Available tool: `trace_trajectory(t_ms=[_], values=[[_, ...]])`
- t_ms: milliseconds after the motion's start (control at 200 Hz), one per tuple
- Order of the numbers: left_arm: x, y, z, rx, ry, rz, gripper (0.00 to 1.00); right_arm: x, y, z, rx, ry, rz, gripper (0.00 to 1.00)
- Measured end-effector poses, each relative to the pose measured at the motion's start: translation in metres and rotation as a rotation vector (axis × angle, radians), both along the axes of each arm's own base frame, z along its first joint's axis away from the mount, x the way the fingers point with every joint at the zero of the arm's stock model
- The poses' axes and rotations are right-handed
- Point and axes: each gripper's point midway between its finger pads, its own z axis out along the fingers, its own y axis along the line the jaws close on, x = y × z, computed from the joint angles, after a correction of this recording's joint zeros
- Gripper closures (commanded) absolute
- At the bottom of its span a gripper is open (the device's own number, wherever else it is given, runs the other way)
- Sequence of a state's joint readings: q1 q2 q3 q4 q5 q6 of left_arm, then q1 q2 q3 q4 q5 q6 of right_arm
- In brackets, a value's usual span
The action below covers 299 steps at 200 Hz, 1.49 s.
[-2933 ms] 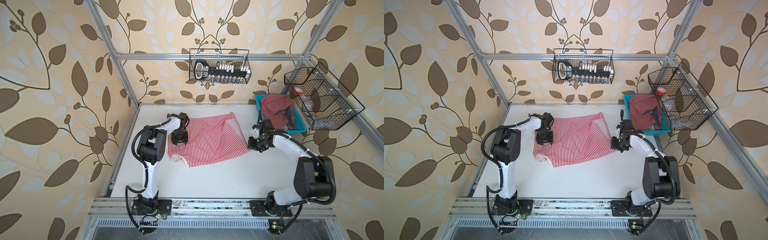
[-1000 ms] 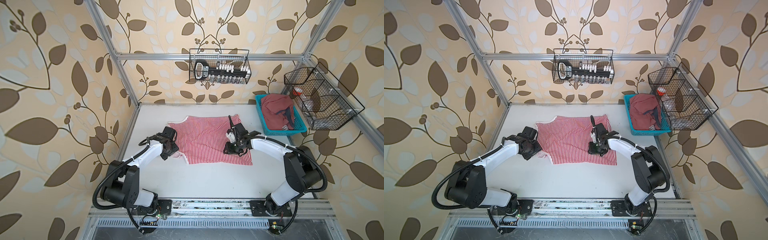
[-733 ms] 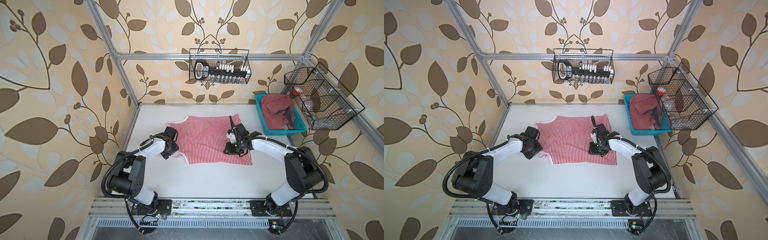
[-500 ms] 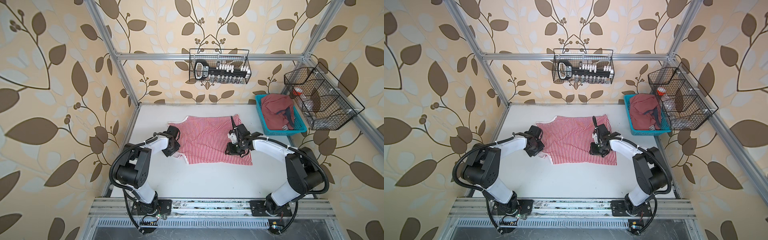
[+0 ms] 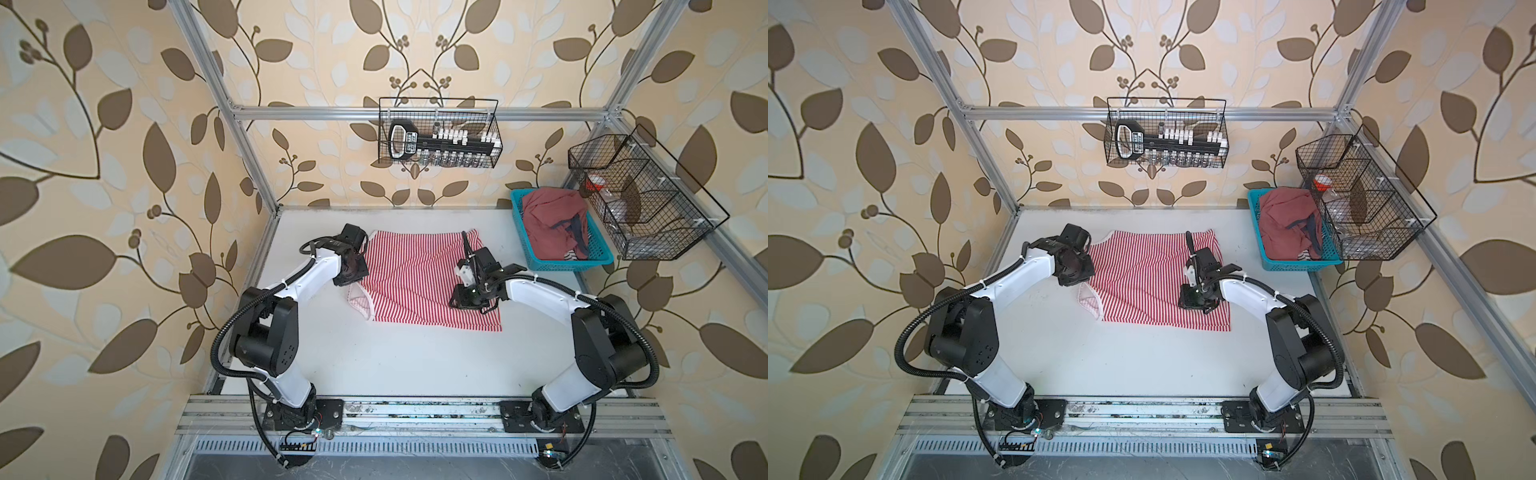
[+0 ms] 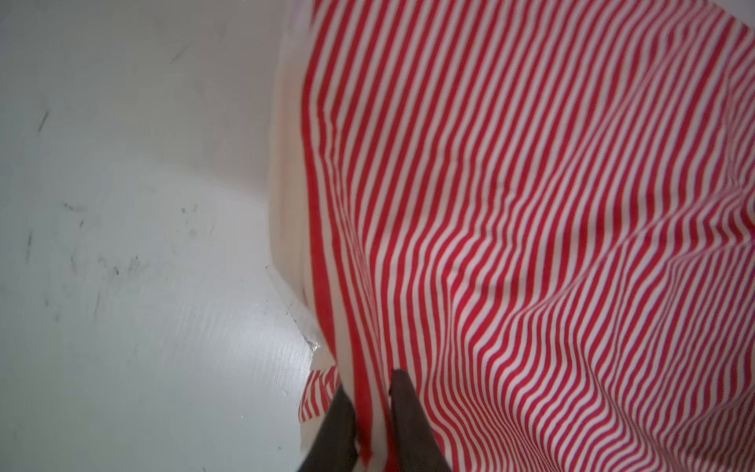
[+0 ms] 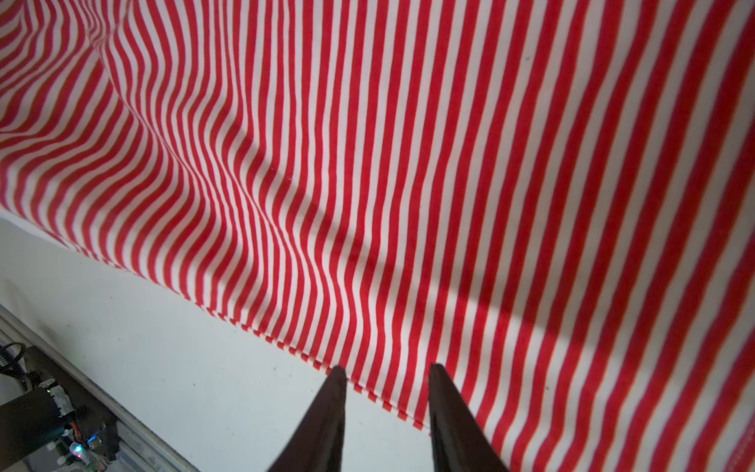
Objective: Fold and stack the tank tops
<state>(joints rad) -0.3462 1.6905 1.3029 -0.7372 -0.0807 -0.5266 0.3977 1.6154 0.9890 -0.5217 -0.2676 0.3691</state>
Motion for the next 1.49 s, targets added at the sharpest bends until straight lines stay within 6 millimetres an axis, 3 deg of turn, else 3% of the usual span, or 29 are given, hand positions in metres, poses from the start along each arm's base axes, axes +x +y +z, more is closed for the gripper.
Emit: trace_trajectory(t_ms=[105,195,310,390,545,670,775,850,920,1060,1135,1494], values=[[0.0,-0.031,-0.012,0.05,0.06,-0.14,0.67,0.0,0.001,-0.003,0.004,0.003,0.005,0.65],[-0.008,-0.05,-0.039,0.109,0.152,-0.235,0.6,-0.001,0.001,-0.005,0.005,0.009,0.009,0.65],[-0.026,-0.057,-0.068,0.169,0.263,-0.3,0.45,-0.003,-0.002,-0.007,0.006,0.016,0.007,0.65],[-0.033,-0.052,-0.069,0.205,0.289,-0.3,0.37,-0.001,-0.004,-0.007,0.008,0.015,0.002,0.65],[-0.027,-0.039,-0.037,0.231,0.21,-0.239,0.27,0.001,-0.008,-0.007,0.008,0.014,-0.005,0.65],[-0.021,-0.029,0.022,0.211,0.043,-0.175,0.23,0.001,-0.007,-0.006,0.014,0.013,0.0,0.65],[-0.027,-0.017,0.065,0.186,-0.079,-0.131,0.33,0.001,-0.007,-0.009,0.014,0.02,0.005,0.66],[-0.036,-0.004,0.072,0.183,-0.101,-0.093,0.42,0.001,-0.009,-0.014,0.011,0.032,0.006,0.66],[-0.044,0.007,0.057,0.193,-0.06,-0.069,0.44,0.002,-0.011,-0.018,0.005,0.044,0.005,0.67],[-0.061,0.024,-0.004,0.215,0.108,-0.027,0.39,0.009,-0.013,-0.019,0.0,0.05,0.009,0.67],[-0.067,0.027,-0.026,0.207,0.17,-0.01,0.37,0.014,-0.012,-0.015,0.002,0.036,0.015,0.67],[-0.059,0.015,-0.064,0.179,0.229,-0.012,0.36,0.021,-0.019,-0.017,0.003,0.039,0.014,0.67]])
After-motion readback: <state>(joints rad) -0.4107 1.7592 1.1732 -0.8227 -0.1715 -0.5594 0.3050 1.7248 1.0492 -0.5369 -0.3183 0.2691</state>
